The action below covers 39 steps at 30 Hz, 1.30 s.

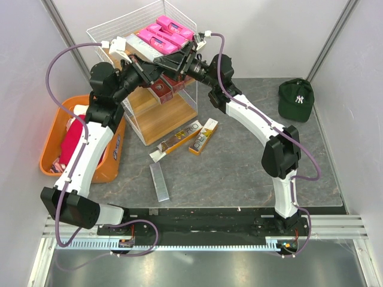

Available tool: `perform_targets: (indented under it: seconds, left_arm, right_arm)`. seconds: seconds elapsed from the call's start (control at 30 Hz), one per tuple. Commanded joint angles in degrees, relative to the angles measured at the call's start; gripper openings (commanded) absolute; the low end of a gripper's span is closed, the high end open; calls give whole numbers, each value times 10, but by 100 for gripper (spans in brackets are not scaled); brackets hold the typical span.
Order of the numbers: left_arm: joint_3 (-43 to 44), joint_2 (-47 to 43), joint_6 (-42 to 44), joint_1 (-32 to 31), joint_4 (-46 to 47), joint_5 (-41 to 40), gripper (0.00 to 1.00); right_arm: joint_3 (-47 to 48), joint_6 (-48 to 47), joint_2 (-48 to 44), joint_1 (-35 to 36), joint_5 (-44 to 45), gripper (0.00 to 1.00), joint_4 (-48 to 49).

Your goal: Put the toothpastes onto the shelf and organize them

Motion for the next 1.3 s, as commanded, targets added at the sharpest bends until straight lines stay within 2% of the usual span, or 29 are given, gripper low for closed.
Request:
perform_targets:
  seconds: [0.0,0.33,0.5,0.7,0.8,1.0,1.03,1.1,1.13,1.2,1.27]
  left_arm:
    - [30,4,-19,-1,-8,-69,2]
    - [63,33,-6,0,-41,-92,2]
    - [64,37,-13,0,-29,-67,2]
    - [-15,-22,-10,-3,19,-46,3]
    - [-69,-68,-8,-3,17,-45,8]
    - [-196,-191,1,-3,-41,-77,32]
    - [-213,-207,6,-3,-49,-94,39]
    - [-253,-250,13,-3,-88,-111,46]
    - [-265,-263,16,-3,-103,-125,56]
    - [-294,-289,20,-2,-134,-131,63]
    - [-335,-306,20,-3,-171,-142,75]
  right_arm:
    - [-10,6,-32,-3,-5,77,43]
    - [-82,9,-74,-6,-9,79,74]
    - [-127,2,-112,-7,-29,79,71]
    - [-198,-56,-189,-7,-29,79,14]
    - [-241,-104,-232,-7,-22,80,-35]
    - [-342,-207,-318,-6,14,80,-134]
    - [-354,-219,-327,-6,22,80,-146]
    - [-390,-244,-350,-4,36,81,-169]
    - [-400,-252,-356,-4,38,81,-175]
    - [-427,-274,-369,0,45,81,-198]
    - [-460,-288,-376,5,51,81,-204]
